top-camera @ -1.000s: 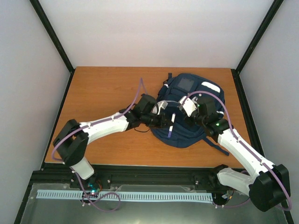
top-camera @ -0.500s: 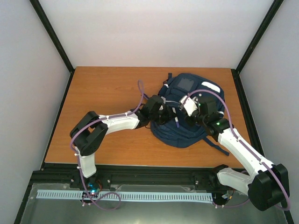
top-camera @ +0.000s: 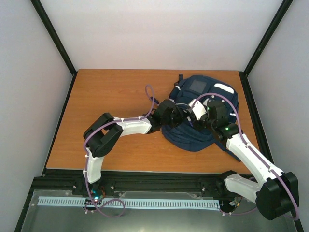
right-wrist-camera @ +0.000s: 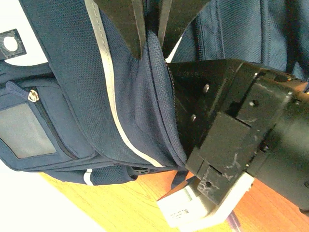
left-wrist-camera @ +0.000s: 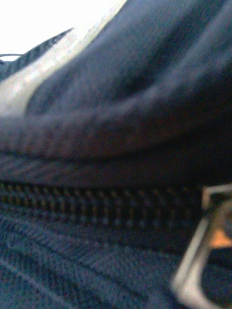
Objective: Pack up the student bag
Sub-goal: Place the stationery in the student bag.
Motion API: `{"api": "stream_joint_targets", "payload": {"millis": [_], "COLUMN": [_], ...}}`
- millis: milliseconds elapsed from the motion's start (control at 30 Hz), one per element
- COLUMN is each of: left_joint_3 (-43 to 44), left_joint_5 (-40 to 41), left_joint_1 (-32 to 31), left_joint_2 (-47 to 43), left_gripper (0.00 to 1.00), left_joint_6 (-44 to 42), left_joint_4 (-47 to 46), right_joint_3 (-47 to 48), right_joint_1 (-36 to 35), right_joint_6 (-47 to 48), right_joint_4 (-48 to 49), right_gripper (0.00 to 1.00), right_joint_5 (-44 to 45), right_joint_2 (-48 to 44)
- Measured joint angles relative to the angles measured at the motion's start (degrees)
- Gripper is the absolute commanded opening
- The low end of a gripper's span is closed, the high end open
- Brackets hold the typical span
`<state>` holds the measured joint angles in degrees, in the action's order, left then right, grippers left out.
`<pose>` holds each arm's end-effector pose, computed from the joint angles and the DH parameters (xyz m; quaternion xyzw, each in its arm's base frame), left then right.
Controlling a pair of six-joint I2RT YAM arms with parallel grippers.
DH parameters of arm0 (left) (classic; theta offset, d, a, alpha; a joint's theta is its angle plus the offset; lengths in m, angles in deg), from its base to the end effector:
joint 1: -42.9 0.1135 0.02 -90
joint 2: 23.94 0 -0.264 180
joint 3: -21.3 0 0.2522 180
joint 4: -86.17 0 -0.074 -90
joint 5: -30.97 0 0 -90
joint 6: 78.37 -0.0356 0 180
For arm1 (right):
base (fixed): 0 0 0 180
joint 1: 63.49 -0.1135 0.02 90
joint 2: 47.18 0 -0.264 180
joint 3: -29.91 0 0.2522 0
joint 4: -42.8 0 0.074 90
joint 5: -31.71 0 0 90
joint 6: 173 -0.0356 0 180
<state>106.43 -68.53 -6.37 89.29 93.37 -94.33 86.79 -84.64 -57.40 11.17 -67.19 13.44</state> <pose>0.2848 -0.3398 0.1868 -0.1971 0.8304 -0.4992 0.1496 0.2136 0.0885 0.2639 -0.3841 0.7990 0.0511 0.4598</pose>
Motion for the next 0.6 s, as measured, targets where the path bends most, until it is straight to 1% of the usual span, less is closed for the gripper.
{"api": "stream_joint_targets", "payload": {"millis": [33, 100, 267, 333, 367, 467, 500, 600], "left_joint_3": [0.44, 0.59, 0.59, 0.57, 0.57, 0.55, 0.52, 0.35], "left_joint_5": [-0.04, -0.20, -1.09, -1.49, -1.68, -2.84, -3.26, -4.31], "left_joint_1": [-0.07, -0.13, -0.13, -0.13, -0.13, -0.13, -0.13, -0.26], "left_joint_2": [0.85, 1.81, 2.38, 2.38, 2.36, 2.34, 2.29, 1.88], "left_gripper": [0.02, 0.10, 0.14, 0.18, 0.22, 0.42, 0.45, 0.47], "left_joint_6": [0.63, 1.44, 3.04, 3.69, 3.98, 4.59, 4.87, 5.07], "left_joint_4": [-0.76, -2.08, -4.00, -4.39, -4.59, -5.40, -5.51, -5.88], "right_joint_3": [-0.02, -0.11, -0.22, -0.22, -0.22, -0.22, -0.22, -0.22], "right_joint_1": [0.11, 0.17, 0.17, 0.17, 0.17, 0.20, 0.20, 0.22], "right_joint_6": [0.02, 0.02, 0.02, 0.02, 0.02, 0.02, 0.02, 0.00], "right_joint_4": [-0.09, -0.17, -0.35, -0.33, -0.33, -0.26, -0.15, 0.33], "right_gripper": [0.03, 0.03, 0.03, 0.03, 0.03, 0.03, 0.03, 0.03], "right_joint_5": [0.31, 0.63, 1.09, 1.18, 1.20, 1.25, 1.27, 1.27], "right_joint_2": [0.00, 0.00, -0.02, -0.07, -0.07, -0.22, -0.26, -0.37]}}
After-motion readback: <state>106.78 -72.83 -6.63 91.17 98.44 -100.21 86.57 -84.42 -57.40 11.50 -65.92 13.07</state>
